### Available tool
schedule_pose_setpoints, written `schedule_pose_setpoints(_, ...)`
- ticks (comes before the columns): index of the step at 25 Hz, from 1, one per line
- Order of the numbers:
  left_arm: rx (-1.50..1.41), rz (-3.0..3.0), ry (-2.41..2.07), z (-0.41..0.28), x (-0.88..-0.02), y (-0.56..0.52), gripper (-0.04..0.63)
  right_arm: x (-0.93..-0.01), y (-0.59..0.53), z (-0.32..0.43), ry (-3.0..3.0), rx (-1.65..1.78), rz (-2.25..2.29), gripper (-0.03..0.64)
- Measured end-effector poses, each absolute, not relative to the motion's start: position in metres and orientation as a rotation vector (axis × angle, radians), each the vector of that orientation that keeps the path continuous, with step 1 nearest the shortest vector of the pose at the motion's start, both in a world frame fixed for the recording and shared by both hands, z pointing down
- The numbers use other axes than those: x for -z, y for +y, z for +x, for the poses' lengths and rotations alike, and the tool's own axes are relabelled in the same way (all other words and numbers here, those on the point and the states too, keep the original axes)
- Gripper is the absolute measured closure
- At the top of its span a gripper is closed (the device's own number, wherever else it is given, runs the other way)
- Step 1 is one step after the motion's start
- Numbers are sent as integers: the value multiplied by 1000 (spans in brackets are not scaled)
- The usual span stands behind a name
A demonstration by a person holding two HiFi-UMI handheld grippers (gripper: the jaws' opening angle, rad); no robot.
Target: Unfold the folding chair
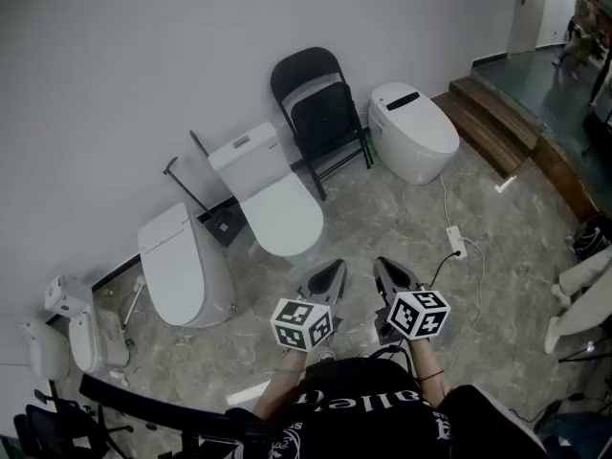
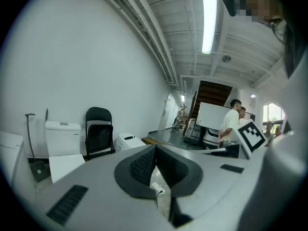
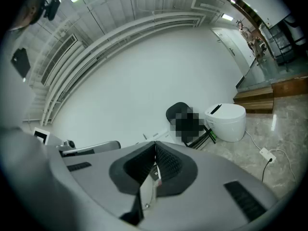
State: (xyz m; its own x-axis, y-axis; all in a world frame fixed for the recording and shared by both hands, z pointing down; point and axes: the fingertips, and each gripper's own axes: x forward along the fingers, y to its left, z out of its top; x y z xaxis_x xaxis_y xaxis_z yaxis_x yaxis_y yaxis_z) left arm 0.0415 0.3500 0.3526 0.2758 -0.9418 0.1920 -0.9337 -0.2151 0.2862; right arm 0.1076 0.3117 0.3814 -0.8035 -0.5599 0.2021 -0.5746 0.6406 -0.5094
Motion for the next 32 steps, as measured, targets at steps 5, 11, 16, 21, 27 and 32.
schedule_pose_setpoints(5, 40, 2182, -1728, 55, -358, 339, 591, -390, 298, 125, -2813, -898, 964, 603)
schedule_pose_setpoints(11, 11, 2160, -1745, 55, -364, 319, 592, -397, 276, 128, -2810, -929, 953, 603)
schedule_pose_setpoints(16, 8, 2143, -1745, 38, -371, 288, 592, -407, 247, 113, -2794, -942, 944, 603)
schedule_pose_setpoints(21, 1, 2150, -1723, 16, -383, 240, 591, -417, 205, 94, -2773, -934, 962, 603)
schedule_pose_setpoints(27, 19, 2174, -1725, -44, -369, 155, 592, -412, 130, 50, -2752, -914, 989, 602)
schedule_pose_setpoints(32, 46, 2208, -1678, -86, -362, 83, 592, -404, 59, 5, -2755, -898, 1031, 603)
